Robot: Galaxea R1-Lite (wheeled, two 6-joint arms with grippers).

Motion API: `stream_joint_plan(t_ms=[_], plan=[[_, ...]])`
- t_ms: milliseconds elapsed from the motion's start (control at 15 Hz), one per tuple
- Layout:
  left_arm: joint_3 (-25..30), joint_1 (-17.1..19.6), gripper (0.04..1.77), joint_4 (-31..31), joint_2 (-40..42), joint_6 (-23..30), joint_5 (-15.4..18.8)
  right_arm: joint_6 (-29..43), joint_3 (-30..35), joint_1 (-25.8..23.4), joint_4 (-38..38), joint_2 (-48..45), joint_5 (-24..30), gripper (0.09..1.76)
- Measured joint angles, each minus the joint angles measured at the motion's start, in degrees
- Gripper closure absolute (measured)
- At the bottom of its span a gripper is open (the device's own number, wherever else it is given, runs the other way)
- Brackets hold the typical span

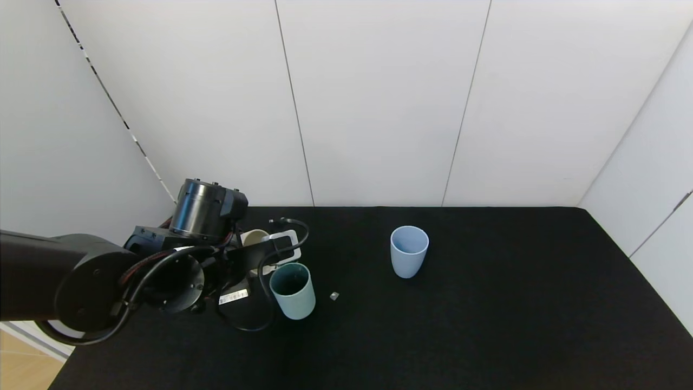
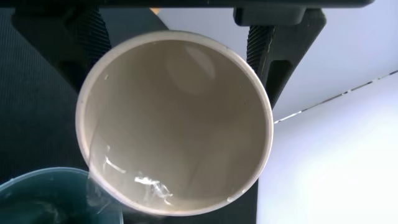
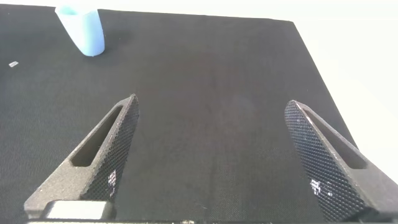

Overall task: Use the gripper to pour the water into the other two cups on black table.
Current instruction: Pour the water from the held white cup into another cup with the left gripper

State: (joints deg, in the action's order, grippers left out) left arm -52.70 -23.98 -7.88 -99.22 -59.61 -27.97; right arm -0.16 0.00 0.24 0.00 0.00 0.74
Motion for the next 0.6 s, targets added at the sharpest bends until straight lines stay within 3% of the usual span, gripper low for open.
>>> stream_joint_plan(t_ms=[600], plan=[[-0.7, -0.3, 0.6, 0.2, -0.4, -2.1, -1.0, 0.0, 0.0, 0.0, 0.0, 0.0, 0.0, 0.14]])
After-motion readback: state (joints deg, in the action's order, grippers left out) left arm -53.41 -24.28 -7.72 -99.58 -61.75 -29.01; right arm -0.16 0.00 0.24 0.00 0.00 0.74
